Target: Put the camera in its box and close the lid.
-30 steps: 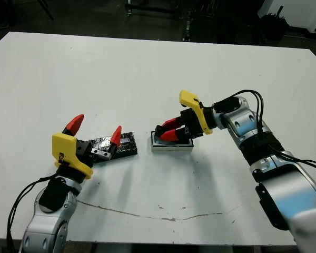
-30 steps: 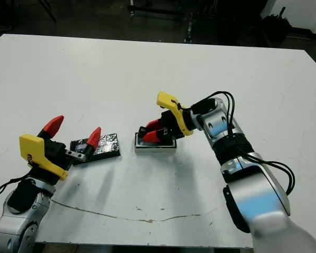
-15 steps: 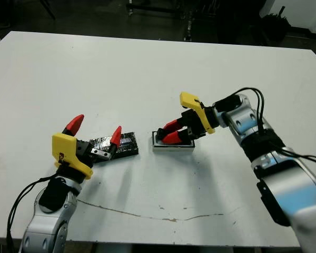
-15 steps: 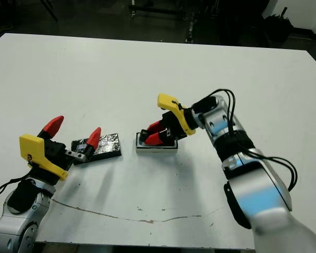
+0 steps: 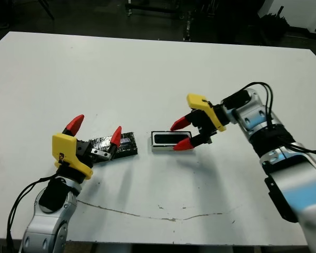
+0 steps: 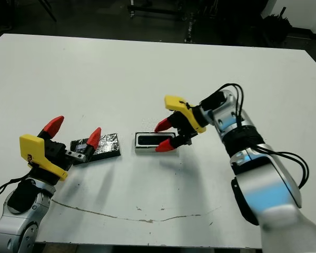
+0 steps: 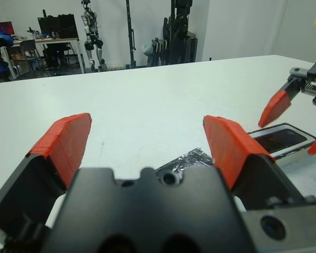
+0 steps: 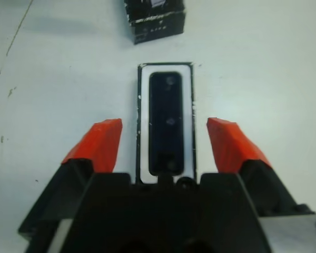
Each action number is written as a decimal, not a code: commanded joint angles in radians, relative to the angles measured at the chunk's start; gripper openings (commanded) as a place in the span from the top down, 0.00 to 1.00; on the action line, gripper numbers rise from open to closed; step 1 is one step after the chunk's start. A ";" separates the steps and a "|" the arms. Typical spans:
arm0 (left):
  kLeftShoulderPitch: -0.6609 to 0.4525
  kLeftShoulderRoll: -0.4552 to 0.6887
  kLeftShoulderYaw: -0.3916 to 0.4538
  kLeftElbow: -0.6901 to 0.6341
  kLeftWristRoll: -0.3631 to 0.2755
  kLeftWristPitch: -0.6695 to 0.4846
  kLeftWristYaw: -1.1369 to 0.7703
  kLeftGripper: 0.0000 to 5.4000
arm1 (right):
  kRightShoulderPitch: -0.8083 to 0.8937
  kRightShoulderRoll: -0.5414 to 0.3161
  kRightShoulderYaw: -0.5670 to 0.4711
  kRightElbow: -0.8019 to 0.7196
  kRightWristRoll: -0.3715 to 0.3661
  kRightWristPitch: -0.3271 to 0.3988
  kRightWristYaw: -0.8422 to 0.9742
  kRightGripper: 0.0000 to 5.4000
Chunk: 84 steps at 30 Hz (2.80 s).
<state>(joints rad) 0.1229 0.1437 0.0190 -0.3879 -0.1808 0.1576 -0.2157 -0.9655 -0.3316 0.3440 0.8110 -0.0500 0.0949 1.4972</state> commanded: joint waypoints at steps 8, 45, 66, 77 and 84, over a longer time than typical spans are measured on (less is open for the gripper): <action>-0.002 0.003 -0.004 0.018 0.001 -0.006 -0.007 0.00 | 0.028 -0.090 -0.090 -0.122 0.068 0.045 -0.006 0.00; -0.590 0.667 -0.105 0.260 -0.212 0.367 -0.940 0.00 | 1.258 0.019 -0.627 -1.377 0.432 0.292 -0.963 0.81; -0.646 0.630 -0.251 0.309 -0.022 0.311 -0.891 0.00 | 1.250 -0.002 -0.594 -1.375 0.465 0.295 -1.006 1.00; -0.669 0.618 -0.287 0.393 0.011 0.234 -0.977 0.00 | 1.258 -0.005 -0.569 -1.367 0.441 0.249 -1.008 1.00; -0.679 0.609 -0.298 0.437 0.032 0.222 -0.996 0.00 | 1.268 -0.004 -0.562 -1.375 0.440 0.254 -1.019 1.00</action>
<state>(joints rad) -0.5429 0.7537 -0.2682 0.0359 -0.1634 0.3928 -1.2026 0.2918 -0.3212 -0.2184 -0.5633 0.3953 0.3560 0.4859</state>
